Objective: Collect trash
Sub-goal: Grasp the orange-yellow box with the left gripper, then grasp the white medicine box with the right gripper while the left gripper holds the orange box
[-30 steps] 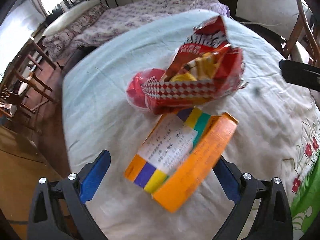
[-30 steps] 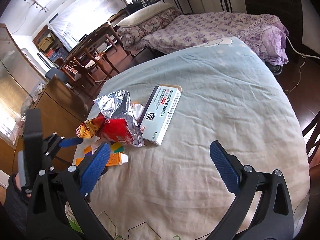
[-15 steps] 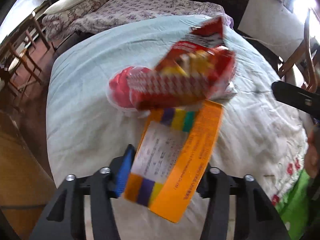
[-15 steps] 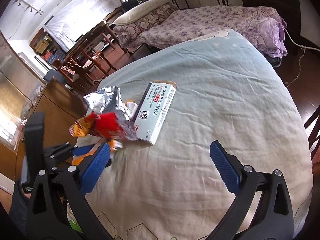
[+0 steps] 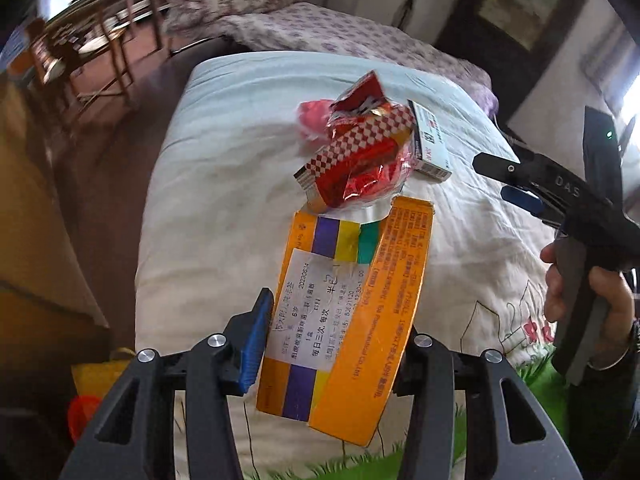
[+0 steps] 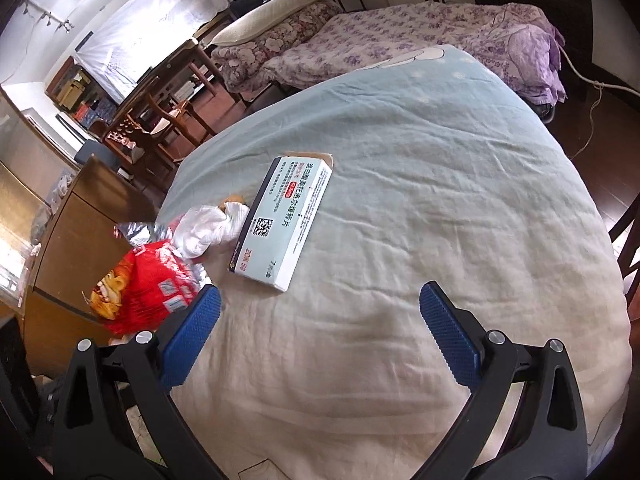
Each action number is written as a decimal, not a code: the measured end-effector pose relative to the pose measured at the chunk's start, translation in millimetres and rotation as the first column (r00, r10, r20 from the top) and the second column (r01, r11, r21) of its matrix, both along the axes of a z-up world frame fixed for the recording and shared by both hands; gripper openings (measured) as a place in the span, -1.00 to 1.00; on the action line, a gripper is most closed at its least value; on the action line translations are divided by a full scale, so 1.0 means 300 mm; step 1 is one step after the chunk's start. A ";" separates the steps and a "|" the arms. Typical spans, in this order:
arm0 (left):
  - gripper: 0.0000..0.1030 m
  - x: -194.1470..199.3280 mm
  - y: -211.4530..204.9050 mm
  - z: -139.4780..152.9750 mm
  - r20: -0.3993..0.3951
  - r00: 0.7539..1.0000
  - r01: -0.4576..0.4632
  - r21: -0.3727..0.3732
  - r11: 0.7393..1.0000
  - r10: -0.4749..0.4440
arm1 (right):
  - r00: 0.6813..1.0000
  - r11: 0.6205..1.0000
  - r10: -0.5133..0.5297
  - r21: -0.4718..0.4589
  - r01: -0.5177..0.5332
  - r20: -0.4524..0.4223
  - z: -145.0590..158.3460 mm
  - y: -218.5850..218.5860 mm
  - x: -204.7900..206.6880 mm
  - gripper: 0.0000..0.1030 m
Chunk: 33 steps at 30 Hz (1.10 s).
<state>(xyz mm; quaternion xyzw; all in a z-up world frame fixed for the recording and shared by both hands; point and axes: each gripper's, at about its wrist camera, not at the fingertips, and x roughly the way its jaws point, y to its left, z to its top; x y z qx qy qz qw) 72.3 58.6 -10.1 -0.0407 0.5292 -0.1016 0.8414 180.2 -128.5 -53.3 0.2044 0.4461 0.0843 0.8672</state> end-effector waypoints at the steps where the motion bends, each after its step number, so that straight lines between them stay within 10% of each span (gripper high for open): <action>1: -0.08 -0.016 0.012 0.002 0.004 1.000 -0.026 -0.010 1.000 0.026 | 1.000 1.000 -0.007 -0.005 0.007 0.005 0.000 0.002 0.004 0.86; 17: -0.08 -0.195 0.077 0.028 -0.016 0.993 -0.120 -0.122 0.985 0.119 | 0.997 0.971 0.074 -0.227 -0.073 -0.007 -0.051 0.230 0.162 0.85; 19: -0.08 -0.203 0.073 0.028 -0.033 0.994 -0.111 -0.148 0.983 0.107 | 0.997 0.966 0.081 -0.248 -0.079 0.001 -0.045 0.236 0.163 0.64; 21: -0.08 -0.212 0.074 0.033 -0.043 0.994 -0.110 -0.179 0.978 0.104 | 0.996 0.950 0.093 -0.300 -0.091 -0.008 -0.037 0.237 0.161 0.03; 33: -0.08 -0.333 0.047 0.156 0.071 0.995 -0.063 -0.173 0.983 0.076 | 0.994 0.984 0.113 -0.138 -0.110 0.008 0.069 0.103 -0.105 -0.01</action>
